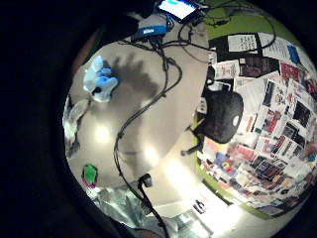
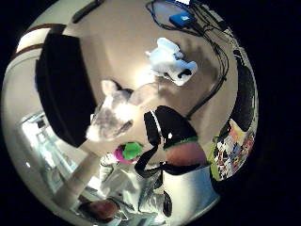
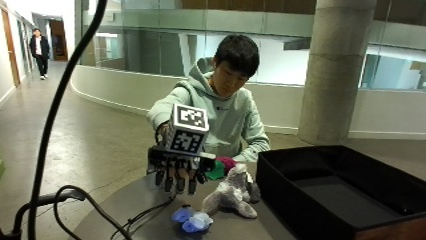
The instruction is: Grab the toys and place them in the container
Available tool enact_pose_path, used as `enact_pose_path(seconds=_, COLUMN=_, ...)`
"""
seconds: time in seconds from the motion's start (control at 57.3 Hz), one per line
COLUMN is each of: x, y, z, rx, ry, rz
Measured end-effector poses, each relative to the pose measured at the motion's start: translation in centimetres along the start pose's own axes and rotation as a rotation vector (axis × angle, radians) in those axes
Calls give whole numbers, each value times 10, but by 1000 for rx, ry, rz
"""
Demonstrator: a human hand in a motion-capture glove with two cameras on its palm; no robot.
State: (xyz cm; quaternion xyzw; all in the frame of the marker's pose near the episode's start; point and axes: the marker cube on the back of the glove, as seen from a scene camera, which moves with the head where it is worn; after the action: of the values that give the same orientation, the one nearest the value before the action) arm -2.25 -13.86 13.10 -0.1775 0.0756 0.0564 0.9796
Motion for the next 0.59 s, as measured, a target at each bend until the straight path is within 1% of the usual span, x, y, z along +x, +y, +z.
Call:
enact_pose_path(seconds=0.262, x=-8, y=-38, z=54, rx=-76, ry=54, rz=2)
enact_pose_path(seconds=0.332, x=-9, y=-45, z=64, rx=-75, ry=58, rz=-5)
enact_pose_path(seconds=0.402, x=-10, y=-52, z=73, rx=-45, ry=51, rz=-21)
enact_pose_path(seconds=0.594, x=-13, y=-61, z=80, rx=135, ry=-34, rz=-86)
